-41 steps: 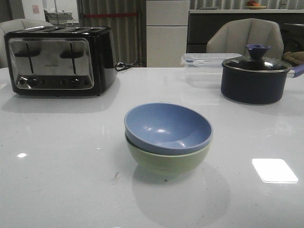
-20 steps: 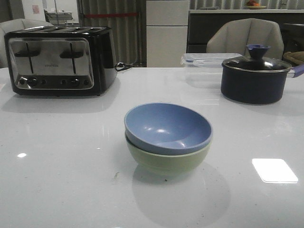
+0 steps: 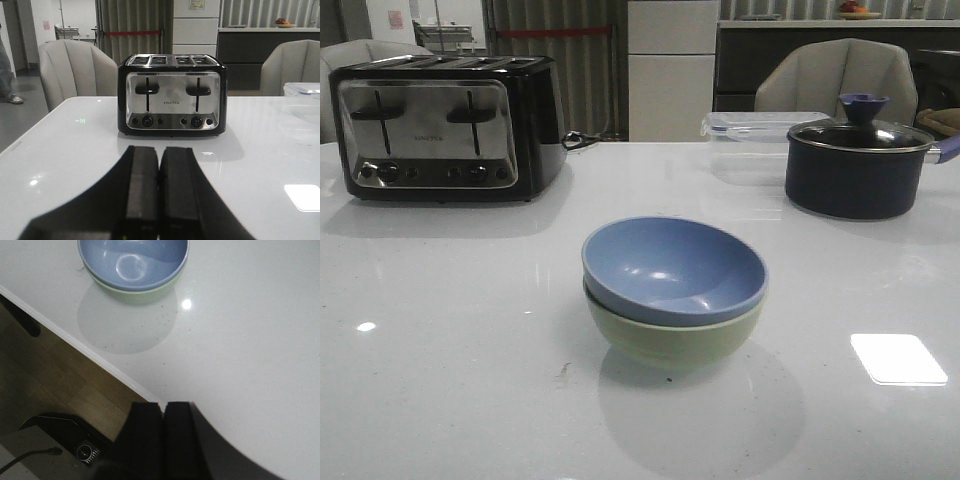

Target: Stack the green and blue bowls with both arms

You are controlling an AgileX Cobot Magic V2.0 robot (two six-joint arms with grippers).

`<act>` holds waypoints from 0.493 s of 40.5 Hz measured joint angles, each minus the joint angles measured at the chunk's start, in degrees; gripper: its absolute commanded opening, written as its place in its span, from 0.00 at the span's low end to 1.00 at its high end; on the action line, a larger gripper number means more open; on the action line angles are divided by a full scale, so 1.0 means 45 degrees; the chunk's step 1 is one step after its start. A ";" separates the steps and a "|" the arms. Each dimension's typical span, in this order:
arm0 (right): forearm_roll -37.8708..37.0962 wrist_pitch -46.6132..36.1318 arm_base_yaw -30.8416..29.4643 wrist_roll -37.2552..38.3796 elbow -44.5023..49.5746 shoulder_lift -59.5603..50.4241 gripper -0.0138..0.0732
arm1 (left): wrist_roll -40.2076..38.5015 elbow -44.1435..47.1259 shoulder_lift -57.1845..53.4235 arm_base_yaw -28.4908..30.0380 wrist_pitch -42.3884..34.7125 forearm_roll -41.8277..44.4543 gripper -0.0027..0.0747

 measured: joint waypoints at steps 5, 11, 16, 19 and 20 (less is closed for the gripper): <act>0.0000 0.0000 0.0000 0.0000 0.0000 0.0000 0.22 | 0.0000 0.0000 0.0000 0.0000 0.0000 0.0000 0.15; -0.0030 0.0000 -0.0098 0.0000 0.0022 -0.0163 0.22 | 0.0000 0.0000 0.0000 0.0000 0.0000 0.0000 0.15; -0.0040 -0.0625 -0.1097 -0.0023 0.0398 -0.1012 0.22 | 0.0000 0.0000 0.0000 0.0000 0.0000 0.0000 0.15; -0.0061 -0.1548 -0.2008 -0.0023 0.1044 -0.1959 0.22 | 0.0000 0.0000 0.0000 0.0000 0.0000 0.0000 0.15; -0.0061 -0.1859 -0.2385 -0.0023 0.1267 -0.2255 0.22 | 0.0000 0.0000 0.0000 0.0000 0.0000 0.0000 0.15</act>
